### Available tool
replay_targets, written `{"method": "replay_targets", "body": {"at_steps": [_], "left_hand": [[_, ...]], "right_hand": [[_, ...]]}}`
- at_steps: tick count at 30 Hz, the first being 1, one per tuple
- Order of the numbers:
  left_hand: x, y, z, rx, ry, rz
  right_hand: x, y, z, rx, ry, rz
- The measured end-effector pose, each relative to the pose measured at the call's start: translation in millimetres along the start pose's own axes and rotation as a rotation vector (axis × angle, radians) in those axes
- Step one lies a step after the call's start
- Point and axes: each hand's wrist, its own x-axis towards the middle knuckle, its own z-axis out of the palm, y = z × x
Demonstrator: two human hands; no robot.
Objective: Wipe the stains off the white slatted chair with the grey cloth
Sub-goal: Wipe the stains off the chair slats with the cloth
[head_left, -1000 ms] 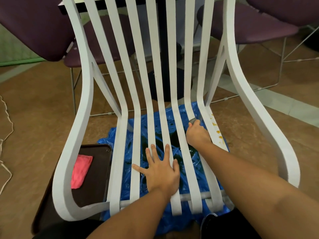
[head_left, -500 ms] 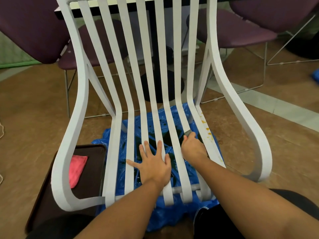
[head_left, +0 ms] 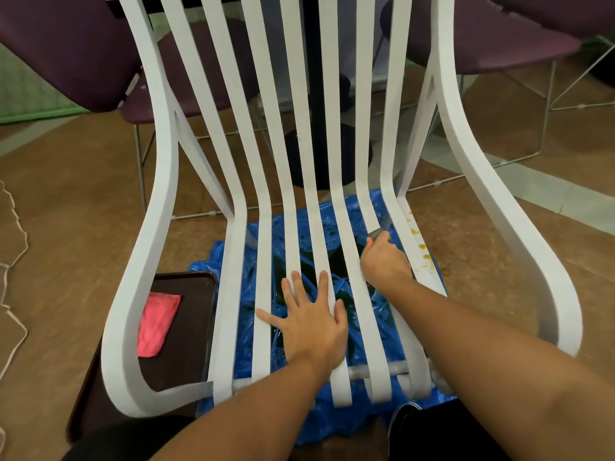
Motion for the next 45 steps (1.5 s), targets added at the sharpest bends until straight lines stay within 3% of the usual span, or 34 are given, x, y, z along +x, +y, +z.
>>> {"method": "replay_targets", "body": {"at_steps": [25, 45], "left_hand": [[7, 0, 7, 0.008, -0.002, -0.012], [3, -1, 0, -0.010, -0.013, -0.010]], "right_hand": [[101, -54, -10, 0.022, -0.035, 0.014], [24, -13, 1, 0.025, 0.051, -0.021]]}}
